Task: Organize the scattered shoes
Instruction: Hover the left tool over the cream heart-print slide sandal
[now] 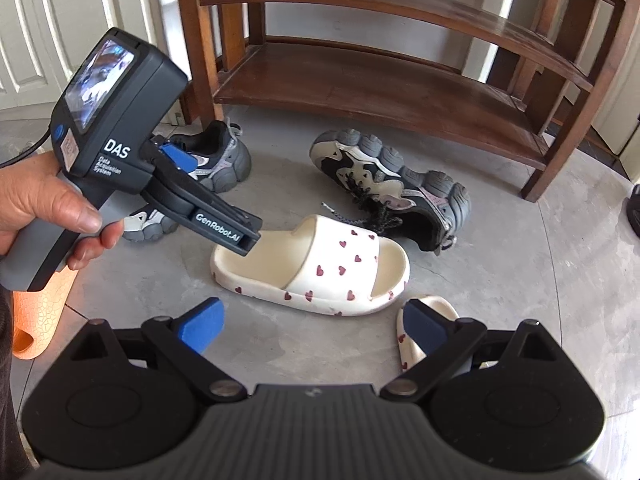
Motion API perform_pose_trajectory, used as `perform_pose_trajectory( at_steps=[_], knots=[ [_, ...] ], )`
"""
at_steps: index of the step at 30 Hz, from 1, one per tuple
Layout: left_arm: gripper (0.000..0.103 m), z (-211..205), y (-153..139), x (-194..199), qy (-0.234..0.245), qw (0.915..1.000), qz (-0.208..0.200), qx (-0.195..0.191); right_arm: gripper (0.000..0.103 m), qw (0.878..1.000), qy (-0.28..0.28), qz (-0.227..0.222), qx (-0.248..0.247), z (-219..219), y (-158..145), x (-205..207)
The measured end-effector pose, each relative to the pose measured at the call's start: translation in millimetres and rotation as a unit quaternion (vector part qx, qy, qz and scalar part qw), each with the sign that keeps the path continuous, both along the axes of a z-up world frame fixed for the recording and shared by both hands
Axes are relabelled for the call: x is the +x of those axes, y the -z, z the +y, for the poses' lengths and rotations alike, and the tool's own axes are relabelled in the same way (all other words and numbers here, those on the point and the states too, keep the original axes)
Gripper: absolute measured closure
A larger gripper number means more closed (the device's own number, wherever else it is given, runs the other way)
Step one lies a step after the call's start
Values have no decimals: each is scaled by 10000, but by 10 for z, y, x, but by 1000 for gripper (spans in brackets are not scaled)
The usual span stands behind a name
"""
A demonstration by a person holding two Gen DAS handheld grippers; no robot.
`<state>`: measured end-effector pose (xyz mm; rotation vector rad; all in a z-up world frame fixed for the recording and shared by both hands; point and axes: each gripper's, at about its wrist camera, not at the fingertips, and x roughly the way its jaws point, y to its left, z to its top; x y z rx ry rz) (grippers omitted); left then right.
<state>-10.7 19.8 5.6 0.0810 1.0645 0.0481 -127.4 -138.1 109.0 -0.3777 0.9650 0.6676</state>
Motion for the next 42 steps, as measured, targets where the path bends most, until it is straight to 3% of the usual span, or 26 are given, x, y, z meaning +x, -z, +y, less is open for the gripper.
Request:
perform_pose_trajectory(
  at_steps=[7, 16, 22, 42],
  knots=[
    [5, -156, 134, 51, 265, 9995, 138, -48, 5, 9993, 377, 52, -34, -201, 41, 31],
    [19, -196, 268, 93, 389, 9977, 189, -524, 5, 9977, 674, 2, 13, -455, 75, 68],
    [19, -229, 329, 148, 387, 9967, 197, -691, 5, 9970, 770, -28, 23, -551, 83, 64],
    [18, -391, 483, 236, 465, 9964, 368, -608, 5, 9951, 985, 27, -14, -722, 108, 88]
  ],
)
